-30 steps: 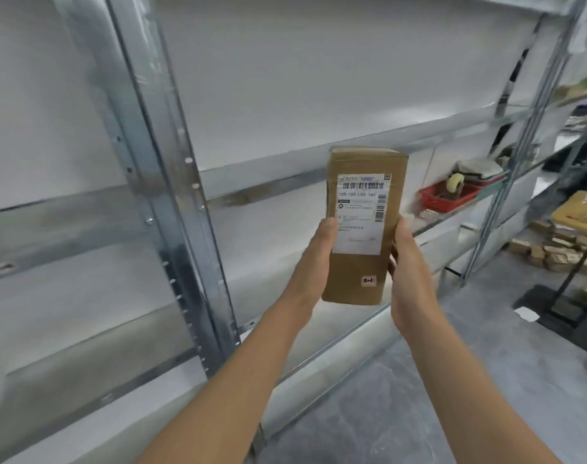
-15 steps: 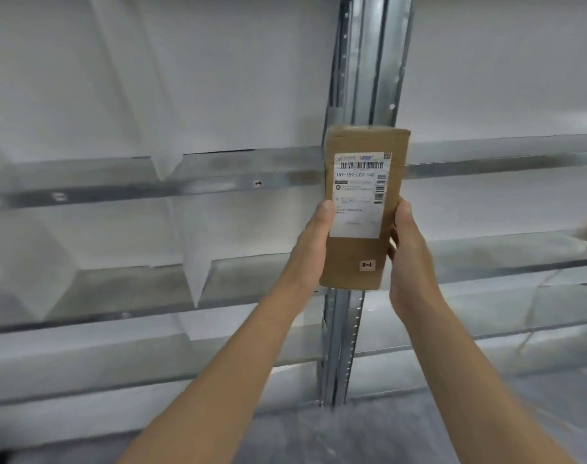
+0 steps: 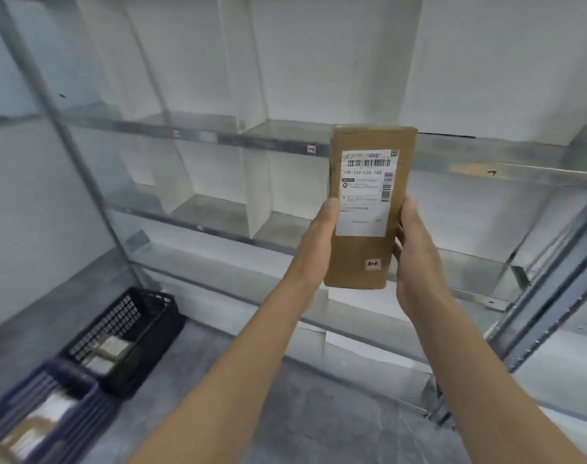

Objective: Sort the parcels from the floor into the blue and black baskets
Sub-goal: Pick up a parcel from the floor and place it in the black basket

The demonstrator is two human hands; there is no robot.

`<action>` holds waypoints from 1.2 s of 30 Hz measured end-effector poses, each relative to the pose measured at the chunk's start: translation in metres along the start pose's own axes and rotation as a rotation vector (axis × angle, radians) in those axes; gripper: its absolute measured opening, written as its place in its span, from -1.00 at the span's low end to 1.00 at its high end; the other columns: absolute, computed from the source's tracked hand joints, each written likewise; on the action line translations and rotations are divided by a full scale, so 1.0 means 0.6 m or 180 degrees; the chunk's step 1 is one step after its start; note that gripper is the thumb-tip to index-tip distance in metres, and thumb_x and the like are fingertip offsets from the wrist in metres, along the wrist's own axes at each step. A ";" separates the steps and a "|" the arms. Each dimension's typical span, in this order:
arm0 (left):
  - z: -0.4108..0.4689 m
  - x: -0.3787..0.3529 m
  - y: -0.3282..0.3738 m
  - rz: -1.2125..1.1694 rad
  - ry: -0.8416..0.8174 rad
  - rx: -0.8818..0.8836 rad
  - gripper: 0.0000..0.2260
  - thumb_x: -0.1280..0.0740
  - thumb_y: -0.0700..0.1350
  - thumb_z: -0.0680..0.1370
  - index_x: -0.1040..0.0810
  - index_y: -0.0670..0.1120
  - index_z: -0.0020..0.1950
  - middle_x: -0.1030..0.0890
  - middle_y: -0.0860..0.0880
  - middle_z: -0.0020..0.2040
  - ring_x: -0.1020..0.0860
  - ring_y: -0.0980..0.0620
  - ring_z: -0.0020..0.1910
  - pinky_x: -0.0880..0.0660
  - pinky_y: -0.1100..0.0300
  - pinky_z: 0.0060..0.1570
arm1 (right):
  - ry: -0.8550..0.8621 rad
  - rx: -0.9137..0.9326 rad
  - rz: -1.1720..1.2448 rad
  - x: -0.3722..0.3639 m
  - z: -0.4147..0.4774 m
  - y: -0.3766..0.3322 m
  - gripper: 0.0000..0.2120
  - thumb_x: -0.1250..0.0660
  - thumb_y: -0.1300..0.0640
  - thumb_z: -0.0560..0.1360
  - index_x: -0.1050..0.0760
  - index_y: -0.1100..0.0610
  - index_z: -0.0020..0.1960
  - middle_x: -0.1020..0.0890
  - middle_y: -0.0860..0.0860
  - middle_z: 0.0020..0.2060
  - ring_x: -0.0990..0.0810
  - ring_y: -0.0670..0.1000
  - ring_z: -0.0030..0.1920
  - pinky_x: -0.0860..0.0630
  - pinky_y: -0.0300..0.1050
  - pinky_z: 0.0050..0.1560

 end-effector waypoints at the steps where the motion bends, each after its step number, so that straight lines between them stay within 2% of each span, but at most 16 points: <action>1: -0.006 0.037 -0.004 -0.0001 0.0134 0.0031 -0.53 0.09 0.27 0.71 -0.45 0.20 0.46 -0.54 0.39 0.07 -0.50 0.62 -0.14 -0.43 0.53 -0.19 | -0.0110 -0.0043 0.0015 -0.036 -0.002 0.007 -0.62 0.02 -0.19 0.76 -0.55 -0.25 0.29 -0.71 -0.38 0.03 -0.64 -0.40 0.02 -0.44 -0.32 0.04; 3: -0.019 0.106 -0.012 0.0036 0.0352 0.0073 -0.52 0.10 0.25 0.72 -0.44 0.17 0.48 -0.55 0.35 0.07 -0.51 0.61 -0.16 -0.43 0.60 -0.29 | -0.0349 -0.0093 0.0015 -0.109 -0.005 0.021 -0.62 0.02 -0.20 0.76 -0.55 -0.23 0.30 -0.71 -0.40 0.01 -0.63 -0.42 0.01 -0.46 -0.34 0.03; 5: -0.029 0.173 -0.022 0.0086 0.0573 0.0102 -0.50 0.09 0.26 0.71 -0.42 0.17 0.52 -0.56 0.32 0.13 -0.52 0.60 -0.11 -0.44 0.60 -0.27 | -0.0610 -0.0132 -0.0002 -0.180 -0.007 0.038 -0.59 0.00 -0.22 0.75 -0.55 -0.20 0.36 -0.71 -0.35 0.09 -0.64 -0.37 0.08 -0.46 -0.33 0.07; 8: -0.040 0.272 -0.044 0.0058 0.0996 0.0145 -0.50 0.05 0.32 0.69 -0.43 0.23 0.52 -0.58 0.32 0.22 -0.50 0.60 -0.01 -0.44 0.48 -0.05 | -0.0970 -0.0213 0.0058 -0.282 -0.009 0.067 -0.56 0.01 -0.22 0.75 -0.54 -0.16 0.42 -0.71 -0.26 0.18 -0.65 -0.31 0.13 -0.48 -0.30 0.10; 11: -0.046 0.360 -0.073 0.0055 0.1375 0.0262 -0.50 0.03 0.34 0.68 -0.44 0.24 0.51 -0.57 0.26 0.34 -0.50 0.54 0.09 -0.41 0.35 0.13 | -0.1317 -0.0330 0.0107 -0.379 -0.005 0.106 -0.55 0.03 -0.17 0.77 -0.53 -0.09 0.45 -0.72 -0.24 0.15 -0.67 -0.29 0.10 -0.55 -0.40 -0.04; 14: -0.043 0.435 -0.099 -0.0038 0.1705 0.0492 -0.52 0.02 0.34 0.68 -0.50 0.24 0.45 -0.61 0.31 0.22 -0.51 0.39 0.18 -0.43 0.23 0.27 | -0.1614 -0.0482 0.0094 -0.469 0.006 0.151 -0.53 0.03 -0.20 0.76 -0.54 -0.10 0.43 -0.73 -0.22 0.15 -0.68 -0.29 0.06 -0.56 -0.40 -0.11; 16: -0.034 0.483 -0.117 -0.0097 0.1931 0.0615 -0.55 0.02 0.33 0.69 -0.52 0.26 0.39 -0.60 0.39 0.07 -0.50 0.43 0.10 -0.43 0.30 0.16 | -0.1807 -0.0590 0.0103 -0.526 0.020 0.180 -0.52 0.04 -0.24 0.75 -0.56 -0.14 0.40 -0.72 -0.23 0.16 -0.67 -0.31 0.05 -0.51 -0.32 -0.02; 17: -0.029 0.506 -0.125 -0.0143 0.2052 0.0658 -0.54 0.02 0.33 0.69 -0.52 0.25 0.41 -0.59 0.39 0.05 -0.49 0.43 0.08 -0.41 0.32 0.10 | -0.1899 -0.0641 0.0118 -0.554 0.028 0.193 -0.52 0.05 -0.24 0.75 -0.57 -0.17 0.39 -0.72 -0.26 0.15 -0.66 -0.33 0.05 -0.48 -0.29 0.01; 19: -0.016 0.548 -0.143 -0.0206 0.2260 0.0736 -0.53 0.02 0.34 0.68 -0.50 0.25 0.44 -0.57 0.37 0.06 -0.47 0.40 0.08 -0.38 0.27 0.11 | -0.2090 -0.0708 0.0119 -0.608 0.045 0.216 -0.54 0.05 -0.23 0.75 -0.55 -0.20 0.39 -0.71 -0.30 0.13 -0.65 -0.36 0.04 -0.47 -0.29 0.02; 23: 0.000 0.626 -0.175 -0.0294 0.2643 0.0938 -0.63 0.02 0.34 0.68 -0.52 0.35 0.26 -0.56 0.40 -0.02 -0.48 0.37 0.01 -0.36 0.30 -0.03 | -0.2517 -0.0801 0.0054 -0.709 0.069 0.254 -0.59 0.03 -0.17 0.76 -0.52 -0.18 0.40 -0.70 -0.42 -0.02 -0.63 -0.45 -0.03 -0.52 -0.50 -0.19; 27: 0.006 0.702 -0.217 -0.0476 0.2904 0.1115 -0.66 0.00 0.36 0.67 -0.55 0.38 0.09 -0.60 0.36 -0.03 -0.54 0.29 0.07 -0.42 0.16 0.13 | -0.2872 -0.0926 -0.0130 -0.799 0.080 0.298 -0.64 0.03 -0.14 0.78 -0.52 -0.24 0.33 -0.69 -0.44 -0.02 -0.61 -0.46 0.01 -0.50 -0.52 -0.16; 31: 0.017 0.790 -0.265 -0.0609 0.3113 0.1176 -0.64 -0.04 0.35 0.67 -0.61 0.32 0.11 -0.70 0.34 -0.06 -0.62 0.29 0.02 -0.51 0.24 0.08 | -0.3047 -0.1095 -0.0315 -0.894 0.089 0.355 -0.65 0.04 -0.15 0.78 -0.54 -0.33 0.18 -0.68 -0.45 -0.04 -0.61 -0.47 -0.01 -0.48 -0.38 -0.01; 36: 0.046 0.917 -0.334 -0.0758 0.3159 0.1211 -0.65 -0.05 0.30 0.69 -0.61 0.30 0.15 -0.72 0.29 0.02 -0.67 0.28 0.03 -0.53 0.24 0.11 | -0.3126 -0.1348 -0.0534 -1.027 0.107 0.434 -0.65 0.02 -0.17 0.76 -0.55 -0.28 0.15 -0.68 -0.42 -0.09 -0.63 -0.45 -0.09 -0.48 -0.45 -0.16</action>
Point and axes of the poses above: each hand's wrist, its own z-axis towards the middle knuckle, its own x-axis out of the back of the hand, y = z × x, the point moved 7 cm from there along z, towards the middle knuckle
